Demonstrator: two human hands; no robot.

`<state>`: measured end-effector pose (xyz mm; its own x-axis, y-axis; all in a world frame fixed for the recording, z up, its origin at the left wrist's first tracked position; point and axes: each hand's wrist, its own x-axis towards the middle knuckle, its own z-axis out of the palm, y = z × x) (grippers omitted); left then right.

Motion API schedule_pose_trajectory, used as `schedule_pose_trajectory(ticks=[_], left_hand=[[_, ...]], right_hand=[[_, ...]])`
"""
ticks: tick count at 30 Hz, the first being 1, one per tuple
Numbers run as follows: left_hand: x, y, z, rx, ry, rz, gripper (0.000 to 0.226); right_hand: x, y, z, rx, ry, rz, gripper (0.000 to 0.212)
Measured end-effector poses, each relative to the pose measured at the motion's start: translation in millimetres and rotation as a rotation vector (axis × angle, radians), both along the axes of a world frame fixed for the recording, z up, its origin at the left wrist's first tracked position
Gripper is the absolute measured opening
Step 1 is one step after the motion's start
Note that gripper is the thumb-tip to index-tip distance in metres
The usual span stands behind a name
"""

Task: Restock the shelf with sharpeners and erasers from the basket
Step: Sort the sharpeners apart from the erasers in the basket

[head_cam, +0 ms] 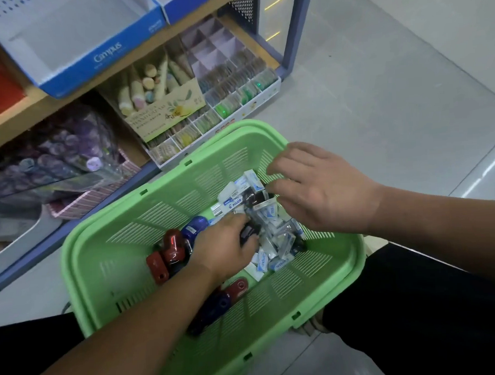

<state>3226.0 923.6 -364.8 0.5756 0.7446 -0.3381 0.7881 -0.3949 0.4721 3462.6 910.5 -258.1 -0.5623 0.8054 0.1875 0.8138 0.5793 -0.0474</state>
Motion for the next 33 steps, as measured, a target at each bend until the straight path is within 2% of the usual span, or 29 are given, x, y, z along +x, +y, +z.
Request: schedule_pose_trajectory(ticks=[3,4,5,7,8,9,11,13,15,18,20,22,25,29,33], left_hand=[[-41.4,8.0,7.5,-0.105,0.341,0.080,0.021],[-49.4,11.9,10.0,-0.142,0.457,0.087,0.023],[-53.6,13.7,11.5,-0.189,0.559,0.093,0.027],[-51.8,14.4,11.9,-0.189,0.685,0.091,0.034],[-46.3,15.8,12.3,-0.116,0.678,0.088,0.037],[-38.4,18.8,11.3,-0.035,0.596,0.097,0.037],[-16.5,26.2,7.3,0.004,0.234,0.153,0.031],[12.0,33.8,2.7,-0.022,-0.051,0.179,0.029],[36.5,39.1,-4.6,-0.018,-0.127,0.196,0.029],[52.6,40.4,-16.3,0.008,-0.084,0.211,0.039],[55.6,37.5,-20.5,0.008,-0.014,0.160,0.045],[58.2,35.1,-23.6,-0.008,-0.026,0.177,0.046],[61.3,38.8,-22.6,0.006,-0.069,0.247,0.045],[61.7,39.8,-18.6,0.008,-0.034,0.141,0.042],[60.6,37.1,-21.5,-0.044,-0.006,0.157,0.042]], right_hand=[[-18.3,0.3,-6.7,-0.068,-0.030,0.071,0.025],[-30.6,-0.8,-8.9,-0.149,-0.032,0.077,0.023],[-43.6,-2.9,-12.9,-0.291,-0.054,0.058,0.022],[-61.5,-6.9,-22.8,-0.676,-0.130,-0.142,0.032],[-64.5,-8.8,-29.9,-0.847,-0.174,-0.275,0.038],[-64.2,-9.4,-37.9,-0.967,-0.186,-0.386,0.042],[-61.2,-10.3,-51.1,-1.081,-0.164,-0.526,0.038],[-61.3,-15.0,-63.4,-1.101,-0.186,-0.586,0.031],[-65.2,-22.7,-73.3,-1.112,-0.250,-0.605,0.035],[-68.3,-28.7,-82.5,-1.138,-0.309,-0.613,0.050],[-68.1,-30.0,-83.3,-1.091,-0.394,-0.546,0.051],[-68.8,-29.5,-86.4,-1.032,-0.474,-0.470,0.052],[-73.0,-26.0,-88.3,-0.973,-0.577,-0.377,0.046],[-77.4,-27.0,-89.1,-0.912,-0.645,-0.292,0.040],[-74.1,-23.6,-92.0,-0.925,-0.680,-0.290,0.034]])
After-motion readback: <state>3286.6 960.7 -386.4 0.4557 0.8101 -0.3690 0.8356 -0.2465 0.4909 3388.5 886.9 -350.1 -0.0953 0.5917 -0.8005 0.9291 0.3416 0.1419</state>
